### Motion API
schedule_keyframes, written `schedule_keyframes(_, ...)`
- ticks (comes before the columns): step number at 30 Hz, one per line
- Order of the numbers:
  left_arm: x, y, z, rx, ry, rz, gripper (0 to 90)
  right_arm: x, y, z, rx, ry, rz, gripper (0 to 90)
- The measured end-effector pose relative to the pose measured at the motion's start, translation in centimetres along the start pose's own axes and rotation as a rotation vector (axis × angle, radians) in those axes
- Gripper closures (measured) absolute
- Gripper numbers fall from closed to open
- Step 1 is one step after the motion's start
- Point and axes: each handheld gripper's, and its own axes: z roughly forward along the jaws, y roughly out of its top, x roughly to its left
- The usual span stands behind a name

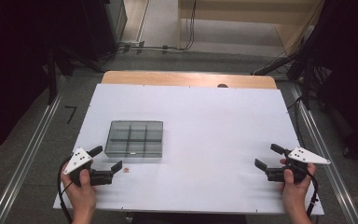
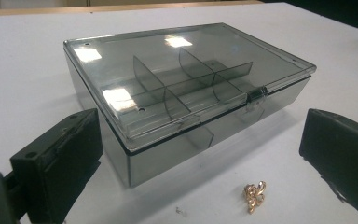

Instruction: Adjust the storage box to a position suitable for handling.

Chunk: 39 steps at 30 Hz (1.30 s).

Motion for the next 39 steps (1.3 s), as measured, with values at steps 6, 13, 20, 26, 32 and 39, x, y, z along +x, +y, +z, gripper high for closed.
schedule_keyframes(6,-0.1,0.6,-0.2,-0.01,0.014,-0.004,0.0,0.2,0.0,0.0,0.002,0.003,-0.015,0.0)
schedule_keyframes(13,-1.3,2.1,-0.6,0.003,0.056,0.029,3.2,0.0,-0.1,0.0,-0.01,0.02,0.004,0.1)
schedule_keyframes(20,-1.8,3.5,-0.4,0.035,0.106,0.015,11.0,0.0,-0.1,-0.1,-0.015,0.025,0.013,0.1)
schedule_keyframes(26,-1.0,4.9,-0.5,0.053,0.139,-0.04,32.6,0.0,-0.2,-0.2,-0.014,0.014,0.015,0.1)
schedule_keyframes(32,0.3,6.2,0.5,0.1,0.14,-0.051,63.4,0.0,-0.2,-0.1,-0.004,0.01,0.004,0.1)
schedule_keyframes(39,1.6,7.2,1.8,0.136,0.138,-0.068,83.5,0.1,-0.2,0.0,0.002,0.011,0.005,0.1)
